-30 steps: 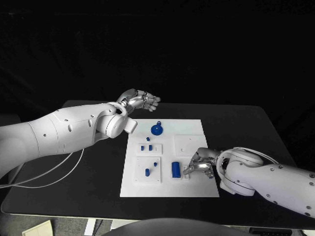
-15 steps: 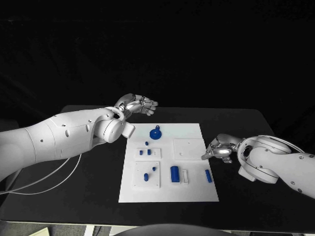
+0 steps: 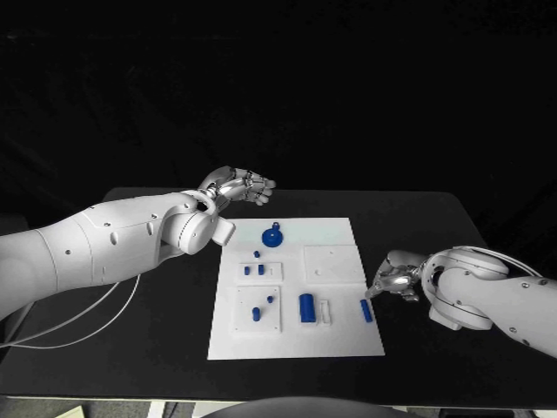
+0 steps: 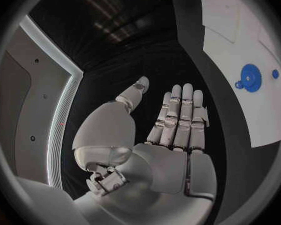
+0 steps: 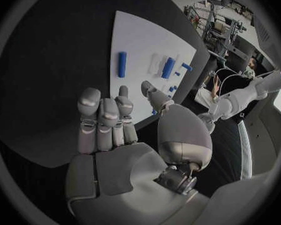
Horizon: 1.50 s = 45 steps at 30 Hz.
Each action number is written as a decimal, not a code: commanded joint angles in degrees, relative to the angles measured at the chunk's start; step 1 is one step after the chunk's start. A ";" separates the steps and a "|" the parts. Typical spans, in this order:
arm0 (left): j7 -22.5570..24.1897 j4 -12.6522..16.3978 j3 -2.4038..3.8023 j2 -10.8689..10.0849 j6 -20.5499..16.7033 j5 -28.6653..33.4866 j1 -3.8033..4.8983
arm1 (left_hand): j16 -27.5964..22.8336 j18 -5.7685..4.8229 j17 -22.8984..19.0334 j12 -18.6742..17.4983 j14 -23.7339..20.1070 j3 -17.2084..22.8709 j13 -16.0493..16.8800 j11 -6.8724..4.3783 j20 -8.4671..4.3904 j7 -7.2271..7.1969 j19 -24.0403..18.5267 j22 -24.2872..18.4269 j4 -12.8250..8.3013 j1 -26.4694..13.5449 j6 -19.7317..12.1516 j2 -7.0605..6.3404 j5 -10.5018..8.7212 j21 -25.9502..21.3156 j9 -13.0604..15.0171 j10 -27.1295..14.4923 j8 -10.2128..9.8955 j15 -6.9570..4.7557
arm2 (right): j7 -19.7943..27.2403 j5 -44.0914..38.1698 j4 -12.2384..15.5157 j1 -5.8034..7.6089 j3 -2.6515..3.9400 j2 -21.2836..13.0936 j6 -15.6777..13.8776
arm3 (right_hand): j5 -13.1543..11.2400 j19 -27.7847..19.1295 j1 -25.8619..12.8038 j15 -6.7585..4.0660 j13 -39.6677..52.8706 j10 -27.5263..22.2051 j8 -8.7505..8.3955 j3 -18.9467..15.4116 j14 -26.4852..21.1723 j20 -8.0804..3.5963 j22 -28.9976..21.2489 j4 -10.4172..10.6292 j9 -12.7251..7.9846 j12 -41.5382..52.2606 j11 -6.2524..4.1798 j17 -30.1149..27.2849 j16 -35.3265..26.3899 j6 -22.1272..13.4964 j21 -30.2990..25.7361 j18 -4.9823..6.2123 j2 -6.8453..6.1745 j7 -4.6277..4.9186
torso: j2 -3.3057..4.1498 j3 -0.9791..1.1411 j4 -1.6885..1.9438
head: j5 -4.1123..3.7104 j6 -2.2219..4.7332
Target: Assemble the parts on the task board
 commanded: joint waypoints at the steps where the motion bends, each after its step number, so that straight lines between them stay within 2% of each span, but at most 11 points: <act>1: 0.54 0.10 0.03 0.03 0.94 0.27 0.05 | -0.27 1.03 0.08 0.31 0.58 -0.08 -0.10 -0.15 -0.02 -0.01 0.34 0.34 0.38 -0.58 -0.31 0.00 0.22 -0.19 -0.07 -0.36 0.27 -0.01 | -2.17 -2.18 0.15 -0.56 -0.03 0.41 2.18 | -0.34 -0.13 -0.24 0.08 -0.03 0.06 0.48 -0.49 0.28 0.23 0.09 0.71 0.23 0.18 0.09 0.08 -0.24 1.15 -0.08 3.04 0.50 -0.16 | 0.03 -0.01 0.07 | -0.08 -0.17; 4: 0.50 0.10 0.03 0.06 1.01 0.27 0.05 | -0.28 1.03 0.10 0.31 0.57 -0.09 -0.10 -0.15 -0.02 0.00 0.34 0.35 0.39 -0.59 -0.32 0.01 0.22 -0.20 -0.08 -0.36 0.28 -0.01 | -2.28 -2.99 -0.19 -0.79 -0.03 0.64 1.52 | -0.36 -0.14 -0.52 -0.04 -0.05 0.11 0.49 -0.58 0.30 0.32 0.13 1.06 0.24 0.20 -0.02 0.11 -0.22 1.30 -0.02 3.05 0.85 -0.26 | 0.04 -0.01 0.05 | -0.03 -0.35; 10: 0.47 0.09 0.03 0.01 1.11 0.27 0.04 | -0.30 1.04 0.12 0.32 0.57 -0.08 -0.11 -0.15 -0.03 -0.01 0.35 0.36 0.40 -0.59 -0.32 0.05 0.23 -0.21 -0.08 -0.37 0.29 -0.02 | -2.66 -3.68 -0.64 -0.96 -0.08 1.27 3.03 | -0.47 -0.20 -1.03 -0.11 -0.08 0.13 0.45 -0.73 0.28 0.41 0.18 1.58 0.24 0.18 -0.09 0.14 -0.23 1.40 0.01 3.05 1.30 -0.32 | 0.01 -0.02 0.12 | -0.04 -0.56; 12: 0.45 0.08 0.03 0.00 1.11 0.27 0.04 | -0.31 1.04 0.13 0.32 0.57 -0.08 -0.11 -0.15 -0.03 -0.01 0.35 0.37 0.40 -0.59 -0.33 0.05 0.23 -0.22 -0.09 -0.37 0.29 -0.02 | -2.80 -4.14 -0.86 -1.18 -0.31 1.57 3.42 | -0.52 -0.22 -1.28 -0.12 -0.09 0.16 0.50 -0.84 0.30 0.46 0.21 1.78 0.27 0.18 -0.13 0.16 -0.21 1.58 0.04 3.05 1.41 -0.37 | -0.01 -0.05 0.07 | -0.01 -0.67; 17: 0.46 0.19 0.03 -0.11 1.14 0.27 0.04 | -0.33 1.03 0.16 0.32 0.57 -0.09 -0.12 -0.15 -0.03 0.00 0.36 0.39 0.41 -0.61 -0.33 0.05 0.23 -0.23 -0.10 -0.37 0.30 -0.02 | -3.00 -4.77 -1.34 -1.76 -0.46 1.87 3.39 | -0.55 -0.25 -1.39 -0.14 -0.10 0.16 0.51 -0.90 0.29 0.48 0.23 1.87 0.27 0.18 -0.15 0.17 -0.21 1.65 0.06 3.05 1.41 -0.40 | -0.01 -0.07 0.06 | 0.05 -0.96; 21: 0.41 0.21 0.02 -0.30 1.13 0.27 0.04 | -0.34 1.03 0.18 0.33 0.57 -0.10 -0.13 -0.15 -0.03 -0.01 0.37 0.40 0.43 -0.63 -0.34 0.06 0.23 -0.24 -0.10 -0.37 0.31 -0.02 | -2.99 -5.24 -1.81 -1.89 -0.51 2.22 3.41 | -0.56 -0.27 -1.52 -0.15 -0.11 0.15 0.49 -0.95 0.29 0.50 0.25 1.97 0.27 0.16 -0.16 0.17 -0.22 1.67 0.08 3.05 1.40 -0.41 | -0.01 -0.07 0.14 | 0.09 -1.07; 33: 0.36 0.27 0.01 -0.41 1.28 0.27 0.04 | -0.39 1.03 0.24 0.34 0.58 -0.12 -0.15 -0.15 -0.03 -0.01 0.38 0.43 0.46 -0.68 -0.35 0.06 0.23 -0.27 -0.13 -0.37 0.34 -0.02 | -2.94 -7.82 -3.63 -2.66 -0.97 3.95 2.90 | -0.56 -0.31 -1.74 -0.16 -0.12 0.13 0.45 -1.01 0.28 0.54 0.27 2.18 0.26 0.14 -0.18 0.18 -0.22 1.68 0.09 3.05 1.43 -0.42 | 0.04 -0.11 0.08 | 0.31 -1.28; 37: 0.33 0.33 0.01 -0.42 1.37 0.27 0.04 | -0.40 1.03 0.25 0.35 0.58 -0.13 -0.15 -0.15 -0.03 -0.01 0.38 0.44 0.48 -0.71 -0.35 0.06 0.23 -0.29 -0.13 -0.37 0.35 -0.01 | -3.19 -8.85 -4.20 -3.08 -1.33 5.11 2.66 | -0.56 -0.32 -1.75 -0.17 -0.12 0.13 0.44 -1.01 0.28 0.54 0.27 2.21 0.25 0.14 -0.18 0.18 -0.22 1.68 0.10 3.05 1.46 -0.42 | -0.01 -0.09 0.06 | 0.32 -1.39; 41: 0.27 0.35 0.01 -0.43 1.44 0.27 0.04 | -0.42 1.02 0.28 0.36 0.58 -0.14 -0.16 -0.15 -0.02 -0.01 0.39 0.46 0.52 -0.75 -0.36 0.09 0.22 -0.30 -0.14 -0.37 0.36 -0.01 | -3.13 -10.72 -4.37 -3.38 -2.12 5.77 2.58 | -0.55 -0.33 -1.57 -0.20 -0.11 0.11 0.40 -0.85 0.29 0.52 0.29 2.19 0.25 0.15 -0.22 0.20 -0.21 1.69 0.12 3.05 1.77 -0.46 | 0.02 -0.09 0.12 | 0.32 -1.45; 45: 0.22 0.32 0.01 -0.48 1.46 0.26 0.04 | -0.43 1.02 0.31 0.37 0.59 -0.15 -0.17 -0.16 -0.02 -0.01 0.40 0.47 0.55 -0.79 -0.36 0.11 0.22 -0.32 -0.15 -0.36 0.37 -0.02 | -3.18 -12.32 -4.45 -3.58 -2.30 6.28 2.46 | -0.59 -0.35 -1.18 -0.23 -0.11 0.10 0.37 -0.49 0.27 0.48 0.30 2.13 0.25 0.15 -0.24 0.21 -0.22 1.73 0.13 3.05 1.86 -0.48 | -0.01 -0.11 0.04 | 0.42 -1.62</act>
